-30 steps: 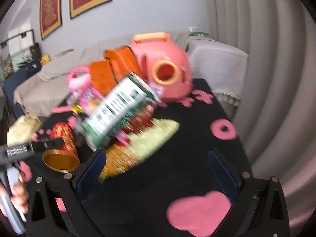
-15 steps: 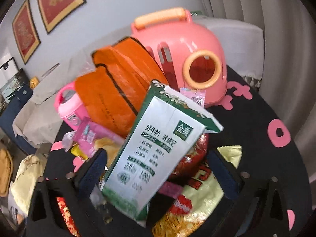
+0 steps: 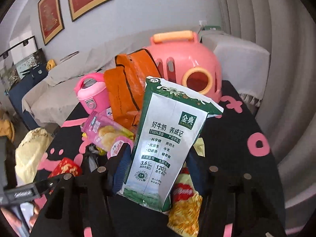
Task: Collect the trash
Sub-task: 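Carry the red cup into the yellow bag with the left tool while the right tool drops the carton in, then grasp the black wrapper with the left tool while the right tool grasps the yellow chip bag, then drop the black wrapper into the yellow bag while the right tool drops the chip bag in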
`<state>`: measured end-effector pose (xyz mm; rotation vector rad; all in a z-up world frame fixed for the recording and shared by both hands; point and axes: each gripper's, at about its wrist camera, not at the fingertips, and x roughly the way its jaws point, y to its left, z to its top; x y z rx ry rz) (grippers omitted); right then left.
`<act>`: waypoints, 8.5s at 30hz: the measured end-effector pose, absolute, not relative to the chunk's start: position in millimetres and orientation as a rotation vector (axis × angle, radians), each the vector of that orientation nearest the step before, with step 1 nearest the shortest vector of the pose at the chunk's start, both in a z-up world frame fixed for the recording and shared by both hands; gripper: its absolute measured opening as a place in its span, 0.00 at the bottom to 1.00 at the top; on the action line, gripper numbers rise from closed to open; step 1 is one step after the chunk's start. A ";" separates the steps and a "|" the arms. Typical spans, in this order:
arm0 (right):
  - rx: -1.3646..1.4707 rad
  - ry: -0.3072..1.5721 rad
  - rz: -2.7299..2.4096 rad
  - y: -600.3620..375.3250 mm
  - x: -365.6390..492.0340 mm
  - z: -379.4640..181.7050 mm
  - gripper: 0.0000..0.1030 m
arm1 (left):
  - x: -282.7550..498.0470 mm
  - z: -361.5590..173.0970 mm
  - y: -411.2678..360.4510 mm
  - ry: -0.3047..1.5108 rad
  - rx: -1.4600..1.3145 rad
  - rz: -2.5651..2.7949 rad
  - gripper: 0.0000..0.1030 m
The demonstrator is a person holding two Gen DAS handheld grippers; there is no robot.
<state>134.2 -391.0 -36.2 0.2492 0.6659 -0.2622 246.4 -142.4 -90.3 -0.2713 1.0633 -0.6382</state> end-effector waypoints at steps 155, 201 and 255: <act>0.208 0.799 -0.199 -422.4 129.9 -86.4 0.30 | 294.5 -98.6 -214.2 1.033 -0.119 -0.651 0.37; -0.079 0.559 0.335 -108.4 234.4 42.6 0.30 | 253.0 18.4 190.7 0.634 -0.166 -0.045 0.33; -0.181 1.149 0.576 92.6 424.4 -152.8 0.37 | 295.2 -65.5 289.5 0.695 -0.334 0.203 0.91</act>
